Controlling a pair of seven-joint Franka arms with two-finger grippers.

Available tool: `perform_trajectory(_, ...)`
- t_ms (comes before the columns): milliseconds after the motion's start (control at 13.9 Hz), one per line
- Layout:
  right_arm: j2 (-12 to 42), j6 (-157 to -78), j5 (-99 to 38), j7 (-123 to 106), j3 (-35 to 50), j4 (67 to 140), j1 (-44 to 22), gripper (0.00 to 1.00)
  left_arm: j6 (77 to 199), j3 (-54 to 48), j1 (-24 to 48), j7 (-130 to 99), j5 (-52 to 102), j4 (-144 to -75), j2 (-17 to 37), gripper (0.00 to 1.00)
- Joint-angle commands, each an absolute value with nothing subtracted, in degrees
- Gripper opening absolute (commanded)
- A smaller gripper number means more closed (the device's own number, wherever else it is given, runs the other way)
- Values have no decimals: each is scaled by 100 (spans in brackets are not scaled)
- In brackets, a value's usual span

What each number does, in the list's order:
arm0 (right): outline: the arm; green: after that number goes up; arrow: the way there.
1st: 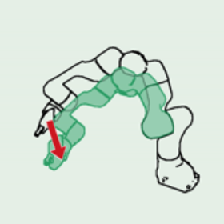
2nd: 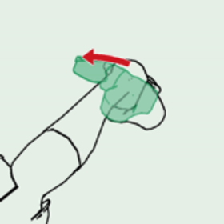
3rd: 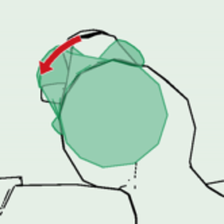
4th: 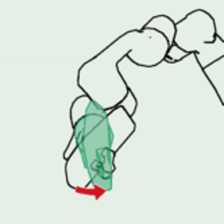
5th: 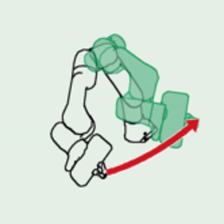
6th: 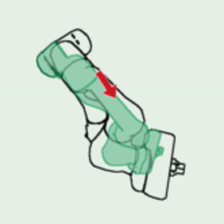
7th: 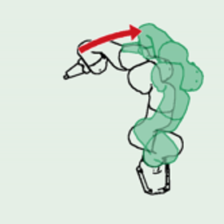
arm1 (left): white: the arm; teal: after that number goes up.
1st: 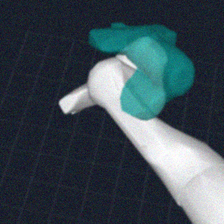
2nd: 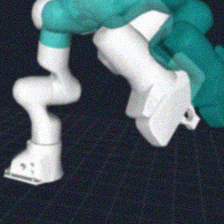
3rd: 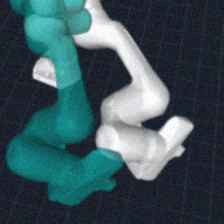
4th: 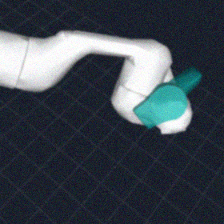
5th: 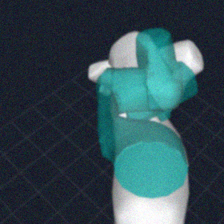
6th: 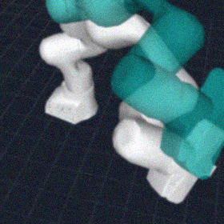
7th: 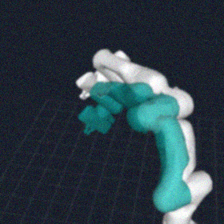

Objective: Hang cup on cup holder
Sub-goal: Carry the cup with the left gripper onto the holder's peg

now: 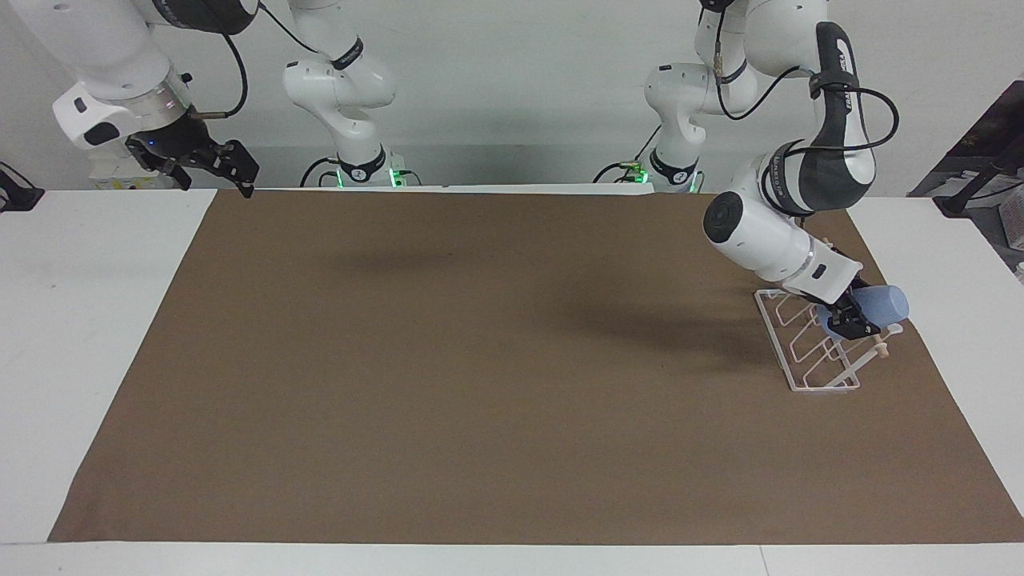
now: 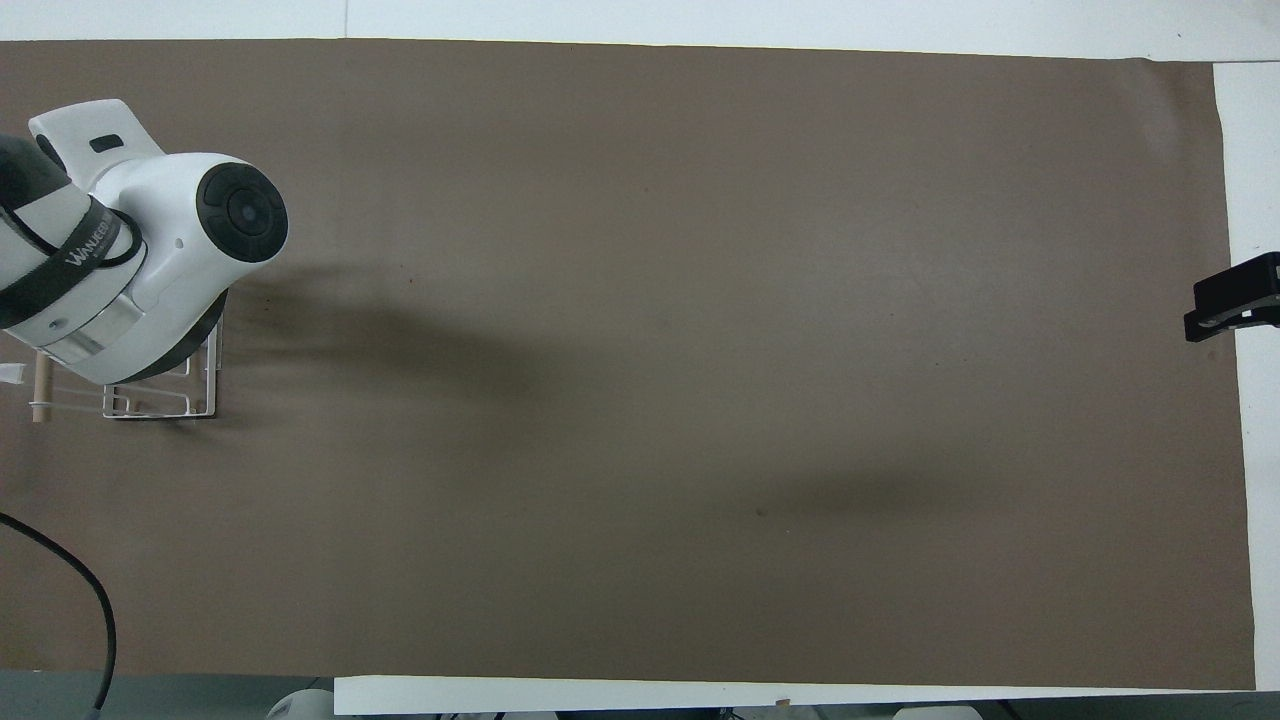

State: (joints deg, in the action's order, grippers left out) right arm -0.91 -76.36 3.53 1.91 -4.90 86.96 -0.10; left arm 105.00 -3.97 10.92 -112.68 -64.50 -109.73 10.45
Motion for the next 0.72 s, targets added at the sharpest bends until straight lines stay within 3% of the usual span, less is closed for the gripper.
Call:
perform_trajectory(0,-132,-7594,352,70,-475,8719,9,100,10617,-431,1063,-11487,-6618,-11048,1134,39)
perform_trajectory(649,-132,-7594,352,70,-475,8719,9,100,10846,-431,941,-11865,-6943,-11039,1520,40)
